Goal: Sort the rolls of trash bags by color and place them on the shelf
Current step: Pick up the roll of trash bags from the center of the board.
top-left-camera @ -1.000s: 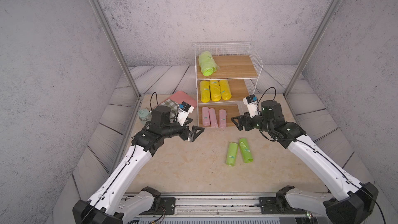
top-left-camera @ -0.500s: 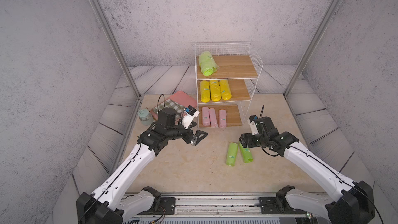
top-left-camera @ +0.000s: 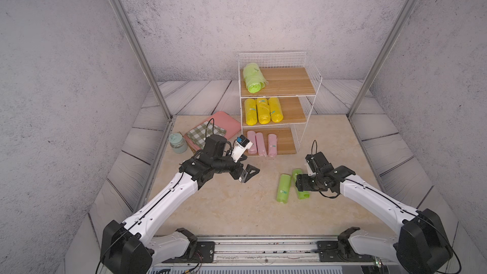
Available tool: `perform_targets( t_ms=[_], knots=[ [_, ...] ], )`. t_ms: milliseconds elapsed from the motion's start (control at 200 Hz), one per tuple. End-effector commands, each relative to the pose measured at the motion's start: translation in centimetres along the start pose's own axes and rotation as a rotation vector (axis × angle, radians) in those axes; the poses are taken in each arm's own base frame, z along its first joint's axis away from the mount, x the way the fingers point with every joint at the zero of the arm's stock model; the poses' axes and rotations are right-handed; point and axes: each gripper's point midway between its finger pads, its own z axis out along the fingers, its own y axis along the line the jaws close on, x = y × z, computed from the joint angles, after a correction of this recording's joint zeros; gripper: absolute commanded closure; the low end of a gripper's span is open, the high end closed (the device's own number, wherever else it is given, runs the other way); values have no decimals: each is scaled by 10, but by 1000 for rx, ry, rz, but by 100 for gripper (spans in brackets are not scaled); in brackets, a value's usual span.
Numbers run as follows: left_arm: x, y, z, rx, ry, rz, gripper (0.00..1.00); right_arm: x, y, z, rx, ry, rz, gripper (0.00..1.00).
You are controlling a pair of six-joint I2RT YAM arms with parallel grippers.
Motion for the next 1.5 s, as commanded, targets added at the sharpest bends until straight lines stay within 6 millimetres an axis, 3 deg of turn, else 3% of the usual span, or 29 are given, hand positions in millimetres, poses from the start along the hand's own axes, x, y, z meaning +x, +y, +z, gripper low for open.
perform_targets(
  t_ms=[0, 290, 816, 886, 976, 1326, 1496],
  knots=[
    [0, -1, 6, 13, -12, 11, 3, 5, 2, 13, -9, 41, 15, 21],
    [3, 2, 15, 23, 3, -6, 3, 14, -1, 32, -1, 112, 32, 31],
    [6, 5, 23, 33, 13, -23, 3, 25, -10, 45, 14, 171, 54, 48],
    [7, 5, 23, 33, 15, -26, 3, 27, -10, 45, 11, 175, 53, 55],
    [6, 5, 24, 34, 14, -28, 3, 25, -9, 42, 3, 164, 51, 61],
    [-1, 4, 21, 37, -5, -25, 3, 8, 2, 17, -64, 68, 8, 100],
    [-7, 1, 18, 48, -18, -21, 3, -7, 14, -11, -136, -49, -47, 100]
  ],
)
